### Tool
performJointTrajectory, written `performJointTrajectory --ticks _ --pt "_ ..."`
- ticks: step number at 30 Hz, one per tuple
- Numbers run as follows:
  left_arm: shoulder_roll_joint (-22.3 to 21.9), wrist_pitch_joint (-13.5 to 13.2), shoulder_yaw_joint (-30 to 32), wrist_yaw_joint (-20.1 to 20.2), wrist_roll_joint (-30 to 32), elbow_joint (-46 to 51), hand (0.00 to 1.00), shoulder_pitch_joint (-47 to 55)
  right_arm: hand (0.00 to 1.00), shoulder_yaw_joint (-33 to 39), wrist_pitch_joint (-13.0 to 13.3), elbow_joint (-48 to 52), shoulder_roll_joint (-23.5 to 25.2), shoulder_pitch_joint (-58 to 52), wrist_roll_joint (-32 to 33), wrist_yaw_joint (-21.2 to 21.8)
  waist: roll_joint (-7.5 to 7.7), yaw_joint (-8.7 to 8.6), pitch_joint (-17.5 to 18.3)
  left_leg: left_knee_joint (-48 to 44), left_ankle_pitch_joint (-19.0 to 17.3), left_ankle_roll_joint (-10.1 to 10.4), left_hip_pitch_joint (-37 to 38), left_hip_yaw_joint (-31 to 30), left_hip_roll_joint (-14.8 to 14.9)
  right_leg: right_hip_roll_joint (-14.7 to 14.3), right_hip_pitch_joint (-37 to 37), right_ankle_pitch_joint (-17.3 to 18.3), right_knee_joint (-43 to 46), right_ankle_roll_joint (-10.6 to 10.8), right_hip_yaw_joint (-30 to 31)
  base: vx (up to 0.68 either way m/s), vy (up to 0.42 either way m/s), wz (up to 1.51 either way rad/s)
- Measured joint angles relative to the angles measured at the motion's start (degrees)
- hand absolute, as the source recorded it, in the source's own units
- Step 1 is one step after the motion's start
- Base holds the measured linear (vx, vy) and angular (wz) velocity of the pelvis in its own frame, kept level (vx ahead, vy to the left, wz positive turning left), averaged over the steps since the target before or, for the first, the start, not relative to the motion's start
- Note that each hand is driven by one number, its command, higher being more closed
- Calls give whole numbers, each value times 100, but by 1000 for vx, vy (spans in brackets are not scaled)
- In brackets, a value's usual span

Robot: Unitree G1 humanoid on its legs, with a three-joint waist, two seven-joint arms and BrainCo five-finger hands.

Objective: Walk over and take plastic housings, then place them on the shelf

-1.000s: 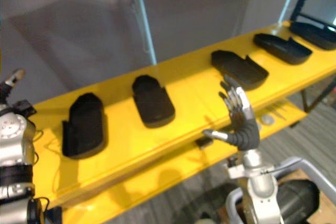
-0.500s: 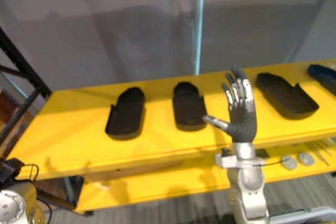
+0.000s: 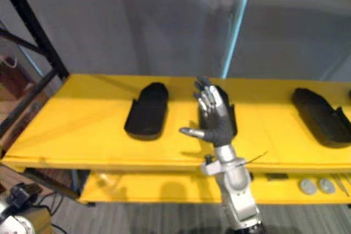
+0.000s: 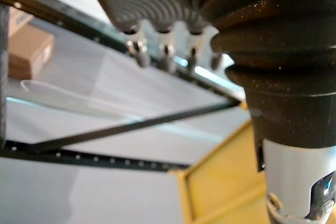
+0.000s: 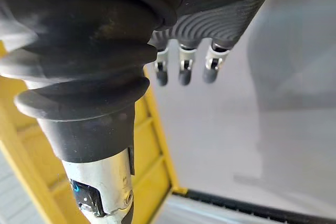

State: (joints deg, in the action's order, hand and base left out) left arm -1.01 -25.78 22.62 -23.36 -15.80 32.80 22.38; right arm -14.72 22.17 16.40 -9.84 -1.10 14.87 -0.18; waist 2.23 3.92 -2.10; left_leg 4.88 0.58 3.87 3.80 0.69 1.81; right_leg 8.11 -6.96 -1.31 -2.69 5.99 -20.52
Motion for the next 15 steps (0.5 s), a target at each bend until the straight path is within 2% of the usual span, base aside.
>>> performJointTrajectory --ticks 7,9,11,12,14,15 --pt "25 -4 -521 284 -8 -25 0 -245 0 127 -21 -117 75 -94 -345 -523 -5 -80 -36 0 7 -32 30 187 -28 53 120 -1 102 3 166 -40 16 -13" --pt "40 -5 -617 433 -47 -32 0 -256 0 357 -68 -105 141 -232 -474 -678 2 -164 -36 -2 1 -41 55 292 -27 59 175 -9 130 10 270 -26 20 -26" --pt "50 -35 -850 666 -461 -101 0 -372 0 803 -82 -97 213 -554 -492 -890 4 -216 -79 -5 -24 -71 148 524 -18 54 219 -37 145 17 501 -22 27 -48" --pt "53 -42 -932 686 -479 -149 0 -418 0 918 -82 -92 227 -647 -493 -934 4 -255 -79 -5 -34 -76 160 569 -18 55 234 -43 145 18 542 -31 23 -48" --pt "66 -90 -1354 853 -626 -378 0 -646 0 1308 -87 137 310 -1031 -494 -1133 -15 -446 -116 -1 -102 -93 213 894 -12 43 375 -75 156 28 879 -31 35 -63" --pt "69 -97 -1428 866 -641 -399 0 -681 0 1344 -86 176 318 -1074 -494 -1147 -18 -481 -117 -1 -110 -93 214 925 -13 41 392 -82 155 34 924 -30 37 -65"
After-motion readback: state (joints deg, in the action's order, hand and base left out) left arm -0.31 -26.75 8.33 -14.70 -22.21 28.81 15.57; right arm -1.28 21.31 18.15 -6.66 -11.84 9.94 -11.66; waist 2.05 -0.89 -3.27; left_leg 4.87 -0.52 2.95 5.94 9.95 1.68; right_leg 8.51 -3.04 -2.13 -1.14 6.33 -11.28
